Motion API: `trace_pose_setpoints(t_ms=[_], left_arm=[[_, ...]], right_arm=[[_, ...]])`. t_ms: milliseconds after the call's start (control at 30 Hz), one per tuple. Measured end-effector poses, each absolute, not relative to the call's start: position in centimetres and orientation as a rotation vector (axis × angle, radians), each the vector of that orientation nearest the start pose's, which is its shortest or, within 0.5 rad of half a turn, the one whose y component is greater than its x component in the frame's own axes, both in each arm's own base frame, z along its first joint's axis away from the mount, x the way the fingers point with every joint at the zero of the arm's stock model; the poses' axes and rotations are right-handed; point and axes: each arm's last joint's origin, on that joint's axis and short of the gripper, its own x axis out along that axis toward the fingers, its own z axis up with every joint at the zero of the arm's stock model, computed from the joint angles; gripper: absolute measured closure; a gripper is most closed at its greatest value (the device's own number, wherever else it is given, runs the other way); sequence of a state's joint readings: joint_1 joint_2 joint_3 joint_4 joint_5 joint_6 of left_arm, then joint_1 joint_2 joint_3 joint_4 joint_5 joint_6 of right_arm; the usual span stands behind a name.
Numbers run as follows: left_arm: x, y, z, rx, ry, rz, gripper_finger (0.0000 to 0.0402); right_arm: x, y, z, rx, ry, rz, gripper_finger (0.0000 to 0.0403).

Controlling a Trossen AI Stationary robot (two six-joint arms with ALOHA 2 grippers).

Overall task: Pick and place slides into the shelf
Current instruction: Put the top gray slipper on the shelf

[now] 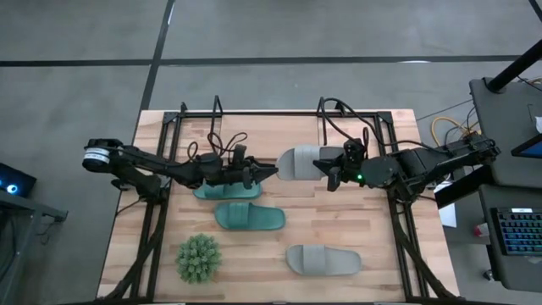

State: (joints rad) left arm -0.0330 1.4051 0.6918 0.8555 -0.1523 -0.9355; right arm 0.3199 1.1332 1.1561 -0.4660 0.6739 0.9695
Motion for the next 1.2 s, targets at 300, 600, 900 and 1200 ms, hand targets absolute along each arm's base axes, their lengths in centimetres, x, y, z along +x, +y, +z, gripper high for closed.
trace_pose_setpoints(t_ms=[300, 600, 900, 1200], left_arm=[[29.9, -0.4, 25.9, -0.948, -0.206, 0.073, 0.0249], [30.0, -0.4, 26.4, -0.909, -0.253, 0.063, 0.0249], [30.1, -0.4, 26.4, -0.900, -0.252, 0.060, 0.0249], [30.1, -0.5, 26.5, -0.900, -0.249, 0.047, 0.0249]], right_arm=[[23.1, 5.8, 36.6, 0.726, 0.200, -0.506, 0.0391], [24.2, 6.1, 35.8, 0.740, 0.217, -0.512, 0.0391], [24.3, 6.2, 36.0, 0.750, 0.203, -0.505, 0.0391], [24.7, 6.3, 36.9, 0.736, 0.135, -0.449, 0.0391]])
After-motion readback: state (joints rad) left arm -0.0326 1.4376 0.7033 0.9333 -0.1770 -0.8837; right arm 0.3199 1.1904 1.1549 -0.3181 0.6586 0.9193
